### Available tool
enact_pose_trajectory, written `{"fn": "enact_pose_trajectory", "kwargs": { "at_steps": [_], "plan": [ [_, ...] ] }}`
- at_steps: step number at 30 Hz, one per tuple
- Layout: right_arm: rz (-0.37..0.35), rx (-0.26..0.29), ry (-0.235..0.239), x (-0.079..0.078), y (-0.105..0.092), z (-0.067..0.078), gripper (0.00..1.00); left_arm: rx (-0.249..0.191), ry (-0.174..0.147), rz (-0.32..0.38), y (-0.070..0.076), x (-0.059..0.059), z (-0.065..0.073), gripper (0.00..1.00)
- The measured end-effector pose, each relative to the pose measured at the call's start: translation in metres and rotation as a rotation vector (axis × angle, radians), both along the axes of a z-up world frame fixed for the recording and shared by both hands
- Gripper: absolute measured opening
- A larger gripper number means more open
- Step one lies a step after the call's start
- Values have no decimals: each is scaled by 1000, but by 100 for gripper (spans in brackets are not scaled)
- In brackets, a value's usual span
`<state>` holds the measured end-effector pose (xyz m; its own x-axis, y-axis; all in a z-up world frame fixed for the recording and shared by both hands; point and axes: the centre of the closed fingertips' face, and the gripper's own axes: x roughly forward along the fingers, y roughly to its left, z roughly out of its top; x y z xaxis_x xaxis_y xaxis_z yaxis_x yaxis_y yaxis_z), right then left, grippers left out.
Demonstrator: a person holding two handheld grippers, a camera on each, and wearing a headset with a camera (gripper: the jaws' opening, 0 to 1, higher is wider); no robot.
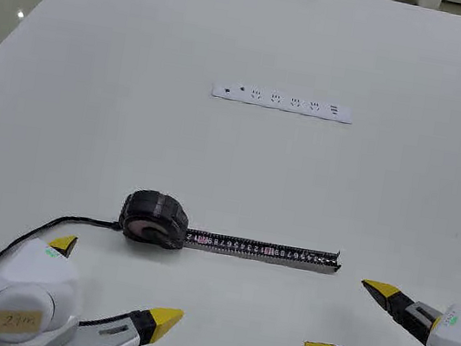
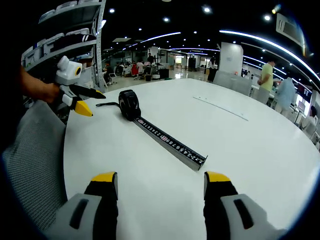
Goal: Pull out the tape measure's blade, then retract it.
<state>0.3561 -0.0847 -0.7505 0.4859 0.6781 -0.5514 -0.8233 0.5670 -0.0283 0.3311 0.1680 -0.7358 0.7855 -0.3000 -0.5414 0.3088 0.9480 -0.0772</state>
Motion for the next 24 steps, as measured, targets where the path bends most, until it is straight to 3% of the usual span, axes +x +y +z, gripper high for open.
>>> {"fn": "enact_pose_trajectory", "kwargs": {
  "at_steps": [8,24],
  "plan": [
    [37,-6,8,8,-1,-7,62,-1,-4,46,1,12,-3,98],
    [74,-32,10,34,-3,-21,53,-7,10,56,-5,31,-8,90]
  ]
}}
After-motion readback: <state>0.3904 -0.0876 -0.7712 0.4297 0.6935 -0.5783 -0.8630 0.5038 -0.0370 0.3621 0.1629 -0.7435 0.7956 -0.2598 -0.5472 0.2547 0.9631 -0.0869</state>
